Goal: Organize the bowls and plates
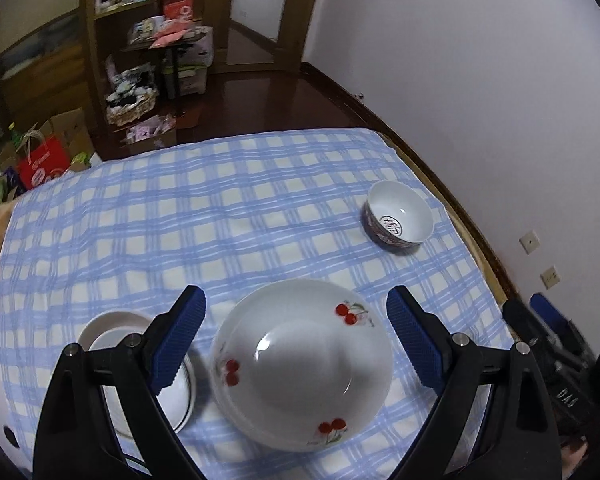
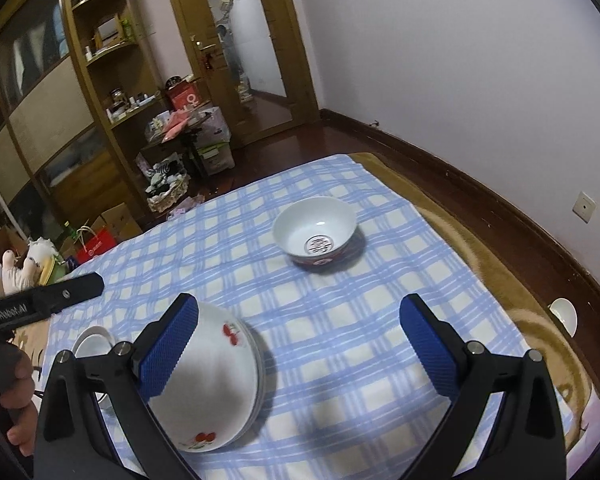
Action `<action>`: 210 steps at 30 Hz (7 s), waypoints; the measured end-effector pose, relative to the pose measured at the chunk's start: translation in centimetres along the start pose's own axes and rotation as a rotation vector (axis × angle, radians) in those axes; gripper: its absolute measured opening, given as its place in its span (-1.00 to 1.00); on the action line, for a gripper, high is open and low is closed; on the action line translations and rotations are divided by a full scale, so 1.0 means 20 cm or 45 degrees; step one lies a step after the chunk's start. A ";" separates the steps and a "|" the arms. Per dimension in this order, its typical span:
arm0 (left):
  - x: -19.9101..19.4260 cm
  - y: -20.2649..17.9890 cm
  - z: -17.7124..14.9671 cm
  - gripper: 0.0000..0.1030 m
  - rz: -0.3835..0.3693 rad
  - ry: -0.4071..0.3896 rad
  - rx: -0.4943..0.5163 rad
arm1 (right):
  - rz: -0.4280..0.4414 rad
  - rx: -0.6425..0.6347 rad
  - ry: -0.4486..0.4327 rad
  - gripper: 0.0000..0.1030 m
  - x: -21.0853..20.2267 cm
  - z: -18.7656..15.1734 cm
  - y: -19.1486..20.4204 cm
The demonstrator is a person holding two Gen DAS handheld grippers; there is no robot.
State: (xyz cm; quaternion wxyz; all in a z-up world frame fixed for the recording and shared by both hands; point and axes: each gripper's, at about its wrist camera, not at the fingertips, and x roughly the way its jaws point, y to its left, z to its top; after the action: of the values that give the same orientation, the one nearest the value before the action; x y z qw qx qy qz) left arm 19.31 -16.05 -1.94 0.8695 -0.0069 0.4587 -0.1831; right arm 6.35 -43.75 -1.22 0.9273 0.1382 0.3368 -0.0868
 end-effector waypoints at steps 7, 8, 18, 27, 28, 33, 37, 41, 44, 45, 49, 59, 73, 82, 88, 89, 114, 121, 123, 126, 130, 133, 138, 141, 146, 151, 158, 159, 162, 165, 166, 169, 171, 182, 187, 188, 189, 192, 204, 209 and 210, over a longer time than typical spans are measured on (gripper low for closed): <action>0.16 -0.12 0.11 0.77 -0.012 0.025 0.043 | -0.017 0.073 -0.021 1.00 0.04 0.13 -0.14; 0.19 -0.14 0.13 0.77 -0.008 0.024 0.053 | -0.020 0.082 -0.021 1.00 0.05 0.15 -0.16; 0.41 -0.27 0.34 0.77 0.013 0.063 0.165 | -0.018 0.147 -0.006 1.00 0.23 0.34 -0.25; 0.62 -0.36 0.50 0.77 0.031 0.070 0.230 | -0.049 0.150 0.040 1.00 0.47 0.44 -0.27; 0.65 -0.37 0.51 0.77 0.034 0.078 0.233 | -0.044 0.156 0.041 1.00 0.50 0.44 -0.28; 0.81 -0.36 0.53 0.77 0.071 0.115 0.223 | -0.048 0.123 0.069 1.00 0.63 0.40 -0.28; 0.94 -0.36 0.54 0.77 0.067 0.155 0.219 | -0.033 0.153 0.084 1.00 0.71 0.39 -0.32; 1.09 -0.37 0.53 0.77 0.066 0.228 0.212 | -0.024 0.174 0.122 0.90 0.79 0.37 -0.35; 1.16 -0.38 0.52 0.76 0.044 0.283 0.208 | -0.001 0.195 0.177 0.70 0.87 0.34 -0.37; 1.18 -0.38 0.52 0.76 0.038 0.300 0.212 | 0.009 0.197 0.193 0.70 0.89 0.33 -0.37; 1.25 -0.40 0.51 0.76 0.085 0.326 0.263 | 0.021 0.210 0.245 0.41 0.98 0.29 -0.38; 1.29 -0.47 0.45 -0.31 -0.028 0.346 0.290 | 0.167 0.300 0.334 -0.64 1.08 0.22 -0.39; 1.22 -0.53 0.43 -0.84 -0.038 0.389 0.286 | 0.096 0.267 0.318 -0.78 1.04 0.21 -0.30; 0.98 -0.44 0.39 -0.84 -0.028 0.356 0.276 | 0.133 0.213 0.272 -0.79 0.88 0.22 -0.16; 0.71 -0.34 0.38 -0.85 -0.006 0.296 0.243 | 0.175 0.137 0.247 -0.79 0.72 0.22 0.00; 0.67 -0.31 0.38 -0.85 -0.001 0.285 0.233 | 0.182 0.122 0.242 -0.80 0.69 0.22 0.03; -0.25 0.44 0.06 -0.83 0.131 0.168 -0.043 | 0.380 -0.182 0.205 -0.79 0.11 0.03 0.92; -0.32 0.59 -0.08 -0.83 0.140 0.166 -0.128 | 0.406 -0.250 0.244 -0.79 0.08 -0.07 1.07; -0.31 0.64 -0.12 -0.83 0.144 0.178 -0.154 | 0.409 -0.267 0.265 -0.79 0.10 -0.11 1.10; -0.28 0.71 -0.18 -0.83 0.147 0.198 -0.197 | 0.414 -0.302 0.291 -0.79 0.12 -0.16 1.15; -0.24 0.78 -0.25 -0.82 0.154 0.216 -0.234 | 0.418 -0.344 0.323 -0.79 0.17 -0.23 1.18; -0.19 0.81 -0.30 -0.81 0.164 0.235 -0.248 | 0.428 -0.353 0.359 -0.79 0.22 -0.27 1.20; -0.12 0.87 -0.37 -0.81 0.180 0.270 -0.288 | 0.438 -0.403 0.410 -0.79 0.30 -0.34 1.22; -0.08 0.89 -0.40 -0.80 0.202 0.292 -0.295 | 0.437 -0.464 0.429 -0.78 0.34 -0.38 1.25; 0.00 0.96 -0.45 -0.77 0.217 0.347 -0.341 | 0.449 -0.549 0.439 -0.77 0.40 -0.45 1.30; 0.07 0.98 -0.47 -0.77 0.242 0.378 -0.349 | 0.464 -0.576 0.441 -0.77 0.45 -0.51 1.30; 0.15 0.94 -0.48 -0.75 0.276 0.419 -0.285 | 0.450 -0.603 0.469 -0.76 0.52 -0.54 1.26; 0.16 0.94 -0.48 -0.75 0.282 0.420 -0.281 | 0.450 -0.604 0.463 -0.76 0.52 -0.54 1.26; 0.16 0.92 -0.48 -0.73 0.303 0.414 -0.255 | 0.470 -0.601 0.458 -0.76 0.52 -0.53 1.24; 0.16 0.91 -0.49 -0.70 0.310 0.412 -0.232 | 0.490 -0.603 0.439 -0.76 0.54 -0.53 1.25; 0.16 0.92 -0.48 -0.69 0.308 0.413 -0.230 | 0.491 -0.613 0.427 -0.75 0.54 -0.53 1.25; 0.16 0.90 -0.48 -0.68 0.295 0.402 -0.227 | 0.505 -0.703 0.399 -0.68 0.54 -0.54 1.29; 0.15 0.90 -0.49 -0.68 0.277 0.385 -0.233 | 0.516 -0.735 0.400 -0.68 0.54 -0.53 1.30; 0.08 0.90 -0.50 -0.68 0.288 0.355 -0.172 | 0.509 -0.708 0.408 -0.68 0.55 -0.53 1.30; 0.04 0.94 -0.50 -0.64 0.268 0.349 -0.206 | 0.493 -0.715 0.406 -0.68 0.55 -0.53 1.30; 0.02 0.94 -0.50 -0.59 0.274 0.339 -0.210 | 0.489 -0.708 0.406 -0.68 0.55 -0.53 1.29; 0.01 0.95 -0.50 -0.57 0.273 0.327 -0.215 | 0.490 -0.704 0.407 -0.68 0.55 -0.53 1.29; -0.01 0.97 -0.49 -0.57 0.253 0.317 -0.247 | 0.487 -0.695 0.409 -0.68 0.55 -0.52 1.29; -0.04 1.01 -0.50 -0.09 0.279 0.301 -0.291 | 0.475 -0.660 0.388 -0.41 0.50 -0.46 1.26; -0.07 1.02 -0.50 0.24 0.332 0.273 -0.296 | 0.468 -0.643 0.358 0.23 0.47 -0.40 1.23; -0.07 1.03 -0.49 0.34 0.326 0.271 -0.310 | 0.459 -0.640 0.334 0.37 0.46 -0.39 1.22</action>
State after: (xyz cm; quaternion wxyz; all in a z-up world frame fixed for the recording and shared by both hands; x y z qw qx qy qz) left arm 17.09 5.19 -10.21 0.8250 -0.0342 0.5639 -0.0141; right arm 14.80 -18.78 -8.08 0.8816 -0.0277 0.4342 0.1829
